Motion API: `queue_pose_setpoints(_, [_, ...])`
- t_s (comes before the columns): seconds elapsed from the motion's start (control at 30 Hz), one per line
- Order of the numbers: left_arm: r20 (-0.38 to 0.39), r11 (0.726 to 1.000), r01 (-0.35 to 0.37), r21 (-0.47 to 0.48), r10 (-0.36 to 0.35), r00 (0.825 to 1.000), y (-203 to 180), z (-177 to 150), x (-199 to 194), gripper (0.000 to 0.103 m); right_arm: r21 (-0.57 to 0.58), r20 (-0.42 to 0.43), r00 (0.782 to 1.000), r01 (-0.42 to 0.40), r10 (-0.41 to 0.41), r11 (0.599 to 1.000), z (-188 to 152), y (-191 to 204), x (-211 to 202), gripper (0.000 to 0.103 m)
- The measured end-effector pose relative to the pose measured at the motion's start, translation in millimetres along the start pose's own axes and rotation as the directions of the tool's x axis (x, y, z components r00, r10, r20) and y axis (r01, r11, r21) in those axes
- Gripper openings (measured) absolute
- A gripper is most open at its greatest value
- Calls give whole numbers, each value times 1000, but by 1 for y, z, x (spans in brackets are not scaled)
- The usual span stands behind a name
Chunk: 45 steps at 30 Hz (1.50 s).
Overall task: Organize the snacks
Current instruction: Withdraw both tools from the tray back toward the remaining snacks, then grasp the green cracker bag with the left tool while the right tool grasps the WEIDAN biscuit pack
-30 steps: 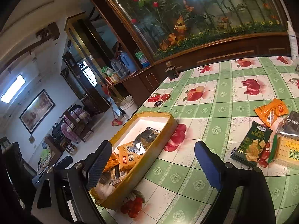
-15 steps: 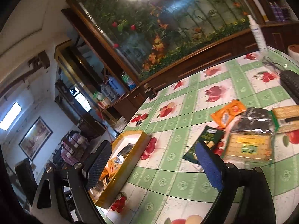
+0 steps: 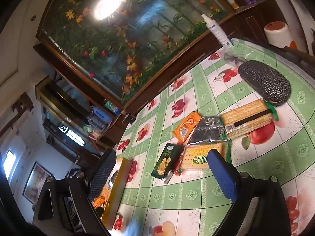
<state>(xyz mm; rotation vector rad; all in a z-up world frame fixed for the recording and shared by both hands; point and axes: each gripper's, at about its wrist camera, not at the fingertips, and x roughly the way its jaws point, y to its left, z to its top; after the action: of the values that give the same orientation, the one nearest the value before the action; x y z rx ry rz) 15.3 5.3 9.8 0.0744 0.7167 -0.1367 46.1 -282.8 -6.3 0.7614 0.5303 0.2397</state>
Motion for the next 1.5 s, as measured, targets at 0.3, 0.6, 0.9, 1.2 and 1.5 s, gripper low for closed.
queue_pose_setpoints(0.3, [-4,995,80,64,-80,997,-40,-1,-7,75,-1,28,999,29,-29,1000,3,10,-9,97])
queue_pose_setpoints(0.6, [-64,999,42,30,-40,997,-21,8,33,75,-206,-47,989,130,-143,970,10,8,0,98])
queue_pose_setpoints(0.9, [-142,992,110,65,-100,985,-29,26,79,75,-444,-214,948,121,-236,888,-5,0,45,98])
queue_pose_setpoints(1.2, [-209,981,168,101,-144,967,-46,57,125,75,-645,-312,903,26,-295,764,-22,9,96,97])
queue_pose_setpoints(1.5, [-261,970,209,127,-170,950,-64,67,163,75,-691,-353,871,4,-343,722,-18,5,128,95])
